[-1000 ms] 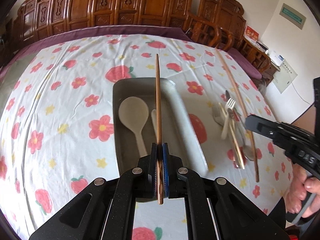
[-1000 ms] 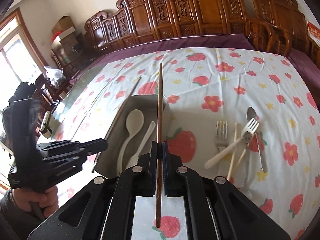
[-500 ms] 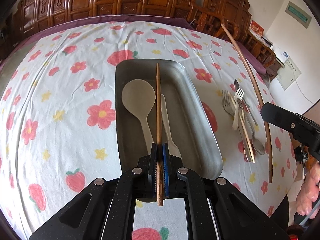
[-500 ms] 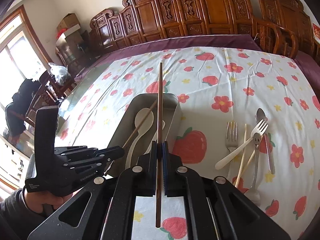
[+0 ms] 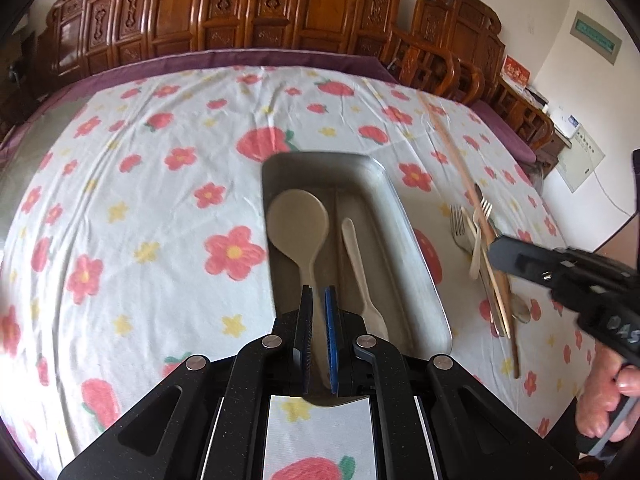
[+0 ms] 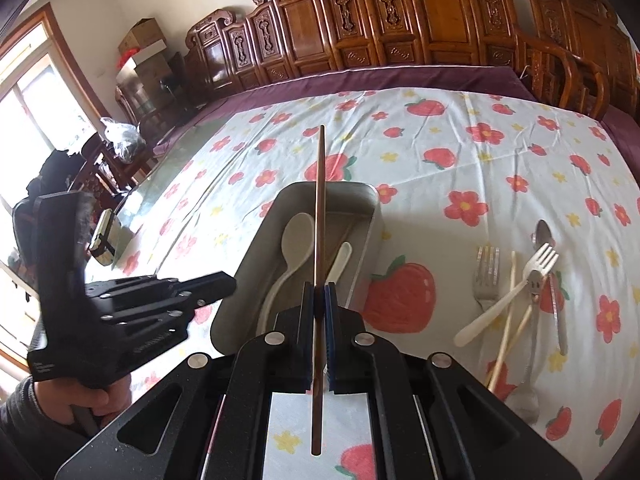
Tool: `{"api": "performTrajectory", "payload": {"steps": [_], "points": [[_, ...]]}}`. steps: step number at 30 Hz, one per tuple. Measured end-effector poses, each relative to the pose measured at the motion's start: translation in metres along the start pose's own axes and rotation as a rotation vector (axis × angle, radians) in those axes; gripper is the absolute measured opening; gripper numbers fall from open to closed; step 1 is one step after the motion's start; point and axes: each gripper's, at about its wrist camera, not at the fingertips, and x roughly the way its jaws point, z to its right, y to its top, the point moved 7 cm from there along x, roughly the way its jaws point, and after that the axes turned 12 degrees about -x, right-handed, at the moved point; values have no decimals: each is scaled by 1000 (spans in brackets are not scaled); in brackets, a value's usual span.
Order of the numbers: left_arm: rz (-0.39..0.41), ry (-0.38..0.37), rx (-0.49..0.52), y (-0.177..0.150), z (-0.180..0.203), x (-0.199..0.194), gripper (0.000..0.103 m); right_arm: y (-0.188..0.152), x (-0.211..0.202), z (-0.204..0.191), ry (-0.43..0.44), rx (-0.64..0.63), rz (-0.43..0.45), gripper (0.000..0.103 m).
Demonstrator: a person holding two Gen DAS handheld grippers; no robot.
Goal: Organize utensils
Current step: 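Lower the right gripper's chopstick into the grey tray and open the right gripper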
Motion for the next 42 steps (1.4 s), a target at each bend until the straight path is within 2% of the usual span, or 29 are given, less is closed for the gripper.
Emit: {"api": "performTrajectory", "payload": {"steps": [11,24,35,42], "points": [[68,44,-13,12,-25,-29,5,23,46,-26,23,-40,-10,6],[97,43,-17,13,-35,-45,5,13,77,-28,-33,-85,-67,6],[108,38,-5,12,-28,-53,5,13,71,-26,-31,-86,-61,8],[115,22,18,9,-13,-60,5,-1,32,-14,-41,-71,-27,8]]}}
